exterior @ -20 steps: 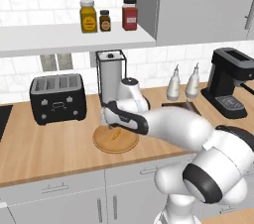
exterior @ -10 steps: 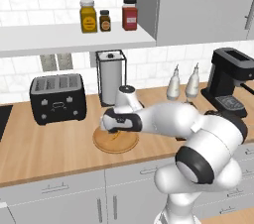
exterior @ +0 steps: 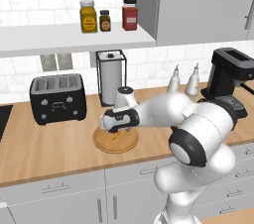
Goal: Pick up the knife from the drawer and place it on the cutting board. Then place the meat from the plate to the cutting board.
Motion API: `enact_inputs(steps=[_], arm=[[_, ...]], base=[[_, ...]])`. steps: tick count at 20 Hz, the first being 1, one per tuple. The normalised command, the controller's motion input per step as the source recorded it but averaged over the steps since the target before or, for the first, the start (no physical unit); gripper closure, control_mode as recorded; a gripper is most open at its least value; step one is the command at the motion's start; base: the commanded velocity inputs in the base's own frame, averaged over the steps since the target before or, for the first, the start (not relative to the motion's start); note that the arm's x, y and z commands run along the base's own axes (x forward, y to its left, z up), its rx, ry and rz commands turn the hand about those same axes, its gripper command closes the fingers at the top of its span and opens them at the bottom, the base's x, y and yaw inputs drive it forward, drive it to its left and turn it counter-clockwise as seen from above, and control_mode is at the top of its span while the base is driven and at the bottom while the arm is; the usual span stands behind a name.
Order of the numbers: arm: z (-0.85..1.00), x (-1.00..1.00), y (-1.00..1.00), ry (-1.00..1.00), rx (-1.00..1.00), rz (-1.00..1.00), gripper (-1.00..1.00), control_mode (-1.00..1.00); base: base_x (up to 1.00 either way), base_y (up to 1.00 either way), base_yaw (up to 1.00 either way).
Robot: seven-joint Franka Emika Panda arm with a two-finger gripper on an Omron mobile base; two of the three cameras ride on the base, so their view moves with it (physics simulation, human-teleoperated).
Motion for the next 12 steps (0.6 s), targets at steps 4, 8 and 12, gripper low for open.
enact_inputs(steps=[4, 8, 12], arm=[[-0.13, 0.03, 0.01, 0.01, 0.00, -0.03, -1.00, -1.00], [-0.25, 0.00, 0.08, 0.03, 0.00, -0.02, -1.00, -1.00], [-0.24, 0.03, 0.06, 0.00, 0.00, -0.01, -1.00, -1.00]], base=[[0.00, 0.00, 0.00], [0.00, 0.00, 0.00], [0.00, 0.00, 0.00]])
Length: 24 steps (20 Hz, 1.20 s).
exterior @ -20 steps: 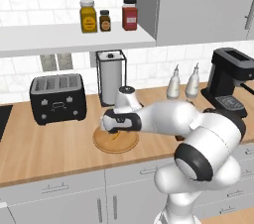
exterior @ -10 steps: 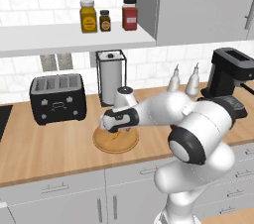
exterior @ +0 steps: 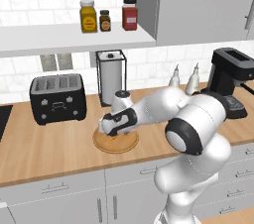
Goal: Pick up the knife from the drawer and place it on the cutting board. Then place the meat from the plate to the cutting board.
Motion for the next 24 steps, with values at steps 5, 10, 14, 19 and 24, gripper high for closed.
enact_inputs(steps=[5, 10, 14, 19, 24], arm=[[-0.08, 0.11, 0.07, 0.00, 0.00, -0.03, -1.00, -1.00], [-0.20, 0.15, 0.07, 0.00, 0.00, -0.04, -1.00, -1.00], [-0.21, 0.15, 0.05, 0.00, -0.02, -0.04, -1.00, -1.00], [-0.24, 0.08, 0.07, 0.00, -0.02, -0.06, -1.00, -1.00], [-0.04, 0.02, 0.06, 0.03, 0.00, -0.06, 1.00, -1.00]], base=[[0.00, 0.00, 0.00], [0.00, 0.00, 0.00], [0.00, 0.00, 0.00], [0.00, 0.00, 0.00], [0.00, 0.00, 0.00]])
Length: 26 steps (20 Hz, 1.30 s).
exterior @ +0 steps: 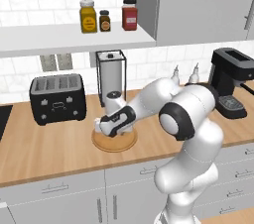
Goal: Pick up the knife from the drawer and place it on the cutting board. Then place the meat from the plate to the cutting board.
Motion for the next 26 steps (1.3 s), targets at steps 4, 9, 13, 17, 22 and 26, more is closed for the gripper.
enact_inputs(steps=[4, 9, 13, 17, 22, 26], arm=[[-0.02, 0.00, 0.07, 0.02, 0.00, -0.05, 1.00, -1.00], [-0.09, 0.00, 0.05, 0.07, 0.00, -0.04, 1.00, -1.00], [-0.08, -0.05, 0.00, 0.04, 0.00, -0.04, 1.00, -1.00], [0.24, -0.34, -0.20, -0.06, 0.00, 0.00, 1.00, -1.00], [0.44, -0.45, -0.52, -0.14, 0.00, 0.00, 1.00, -1.00], [0.35, -0.20, -0.69, -0.15, 0.00, 0.00, 1.00, -1.00]], base=[[0.00, 0.00, 0.00], [0.00, 0.00, 0.00], [0.00, 0.00, 0.00], [0.00, 0.00, 0.00], [0.00, 0.00, 0.00], [0.00, 0.00, 0.00]])
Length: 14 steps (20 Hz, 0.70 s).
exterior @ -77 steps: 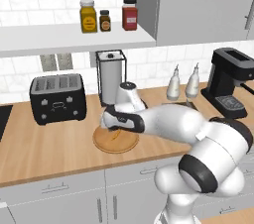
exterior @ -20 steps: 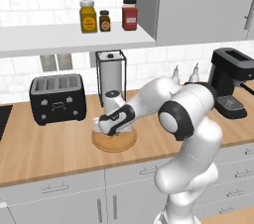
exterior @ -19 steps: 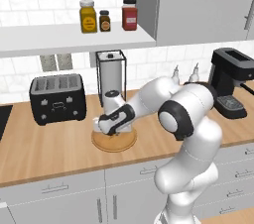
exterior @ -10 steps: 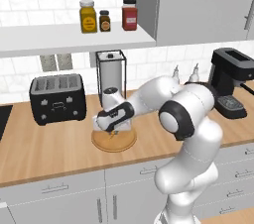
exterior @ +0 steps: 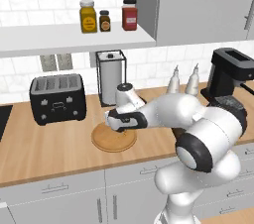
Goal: Pick up the knife from the drawer and place it on the cutting board. Then place the meat from the plate to the cutting board.
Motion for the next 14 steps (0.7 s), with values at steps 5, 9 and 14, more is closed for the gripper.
enact_inputs(steps=[5, 9, 14], arm=[[0.23, -0.01, -0.84, -0.15, 0.00, 0.00, 1.00, -1.00], [0.15, 0.00, -0.98, -0.12, 0.00, 0.00, 1.00, -1.00], [0.23, 0.00, -1.00, -0.05, 0.00, 0.00, 1.00, -1.00]], base=[[0.00, 0.00, 0.00], [0.00, 0.00, 0.00], [0.00, 0.00, 0.00]])
